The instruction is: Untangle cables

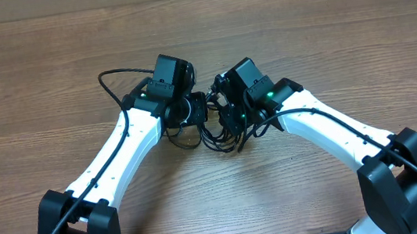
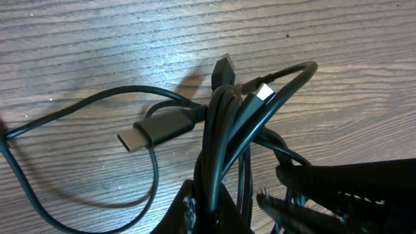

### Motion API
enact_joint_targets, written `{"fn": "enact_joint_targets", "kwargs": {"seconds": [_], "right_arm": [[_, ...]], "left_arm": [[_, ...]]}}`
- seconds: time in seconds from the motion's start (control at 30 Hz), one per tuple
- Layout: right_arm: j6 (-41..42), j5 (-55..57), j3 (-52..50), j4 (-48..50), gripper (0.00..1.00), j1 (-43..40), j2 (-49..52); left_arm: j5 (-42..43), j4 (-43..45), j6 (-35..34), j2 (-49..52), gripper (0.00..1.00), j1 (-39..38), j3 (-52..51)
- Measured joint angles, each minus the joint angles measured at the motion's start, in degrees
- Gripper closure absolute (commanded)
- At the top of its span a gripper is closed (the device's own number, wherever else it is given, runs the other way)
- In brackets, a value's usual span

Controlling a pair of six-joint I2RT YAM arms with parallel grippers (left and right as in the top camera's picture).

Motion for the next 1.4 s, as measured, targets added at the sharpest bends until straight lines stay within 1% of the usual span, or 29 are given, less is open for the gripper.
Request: {"fn": "enact_joint_targets", "kwargs": {"seconds": [0.07,0.2,0.23,0.27,0.3,0.37,0.47,0.57,0.67,0.73,0.8,0.87,0.93,1.0,1.07,1.17,1.23,1.3,1.4], "right_arm": [[0.3,1.4,0.0,0.1,0.96,0.0,0.0],[1.0,4.3,0.0,-0.1,0.96,0.0,0.3],[1.0,5.1,0.0,-0.1,0.87,0.0,0.6],[1.5,5.5,0.0,-0.1,0.74,0.0,1.0],[2.0,5.6,0.0,0.1,0.68,0.1,1.5],[3.2,5.5,0.0,0.9,0.66,0.4,2.1],[9.3,6.0,0.0,3.0,0.48,0.6,2.5],[16.8,6.2,0.0,5.5,0.45,0.4,2.5],[26.1,7.1,0.0,6.5,0.42,-0.7,2.5],[31.7,9.5,0.0,6.0,0.37,-2.2,2.5],[37.2,11.9,0.0,5.7,0.35,-4.9,2.6],[41.2,13.6,0.0,5.7,0.35,-8.3,2.6],[42.8,14.3,0.0,5.9,0.35,-10.7,2.6],[42.2,13.8,0.0,5.9,0.35,-12.7,2.6],[38.3,11.7,0.0,5.9,0.36,-13.5,2.6],[26.8,4.5,0.0,5.0,0.36,-13.3,2.6],[17.1,-2.8,0.0,2.5,0.36,-13.2,2.6],[9.0,-9.1,0.0,0.2,0.36,-13.1,2.6],[-0.8,-15.0,-0.1,-1.2,0.33,-13.1,2.6]], "left_arm": [[0.0,0.0,0.0,0.0,0.96,0.0,0.0],[0.2,0.0,0.0,0.0,0.96,0.0,0.0],[0.4,0.0,0.0,0.0,0.96,0.0,0.0],[0.5,0.0,0.0,0.0,0.96,0.0,0.0],[0.7,0.0,0.0,0.0,0.96,-0.1,0.0],[1.1,0.0,0.0,0.2,0.96,-0.2,0.0],[1.3,0.1,0.0,0.2,0.96,-0.3,0.0],[2.2,0.0,0.0,0.2,0.96,-0.3,0.0],[3.2,-0.2,0.0,0.2,0.96,-0.3,0.0],[3.3,-1.6,0.0,0.2,0.96,-0.3,0.0],[3.5,-3.2,0.0,0.2,0.96,-0.2,0.0],[3.9,-3.8,0.0,0.2,0.96,-0.1,0.0],[4.3,-3.9,0.0,0.2,0.96,-0.1,0.0],[4.7,-3.7,0.0,0.2,0.96,0.0,0.0],[4.7,-3.4,0.2,0.2,0.96,0.0,0.0],[4.2,-3.2,1.2,0.2,0.96,0.0,0.0],[3.6,-3.2,2.6,0.2,0.96,0.0,0.0],[3.3,-3.1,3.9,0.2,0.96,0.0,0.0],[3.4,-2.9,5.8,0.2,0.96,0.0,0.0]]}}
